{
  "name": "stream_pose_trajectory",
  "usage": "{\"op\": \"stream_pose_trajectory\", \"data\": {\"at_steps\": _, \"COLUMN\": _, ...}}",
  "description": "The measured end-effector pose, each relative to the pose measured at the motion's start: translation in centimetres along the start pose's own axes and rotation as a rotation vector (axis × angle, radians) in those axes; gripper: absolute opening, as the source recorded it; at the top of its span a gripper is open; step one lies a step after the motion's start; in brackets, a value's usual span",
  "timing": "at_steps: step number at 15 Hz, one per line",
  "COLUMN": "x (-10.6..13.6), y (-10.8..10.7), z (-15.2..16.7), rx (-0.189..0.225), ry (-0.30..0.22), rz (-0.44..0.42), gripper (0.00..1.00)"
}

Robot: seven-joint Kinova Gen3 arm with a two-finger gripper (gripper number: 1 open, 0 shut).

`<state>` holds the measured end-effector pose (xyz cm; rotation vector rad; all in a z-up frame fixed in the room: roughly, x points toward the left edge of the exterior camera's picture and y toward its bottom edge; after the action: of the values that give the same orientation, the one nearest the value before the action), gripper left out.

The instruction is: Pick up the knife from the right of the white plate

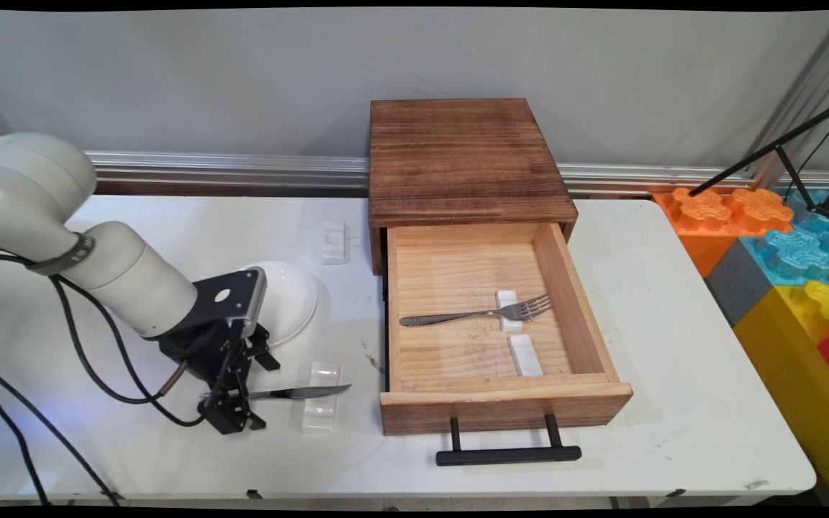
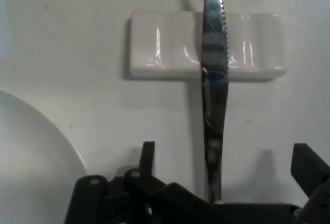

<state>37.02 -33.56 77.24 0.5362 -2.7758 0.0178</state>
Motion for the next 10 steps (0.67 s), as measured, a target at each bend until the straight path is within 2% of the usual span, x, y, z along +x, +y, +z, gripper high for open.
{"op": "stream_pose_trajectory", "data": {"at_steps": 5, "x": 0.43, "y": -0.22, "z": 0.51, "rx": 0.003, "ry": -0.012, "rz": 0.004, "gripper": 1.00}}
{"op": "stream_pose_trajectory", "data": {"at_steps": 6, "x": 0.48, "y": -0.25, "z": 0.55, "rx": 0.004, "ry": -0.014, "rz": 0.003, "gripper": 0.00}}
{"op": "stream_pose_trajectory", "data": {"at_steps": 10, "x": 0.69, "y": -0.52, "z": 0.59, "rx": 0.009, "ry": -0.020, "rz": 0.003, "gripper": 0.00}}
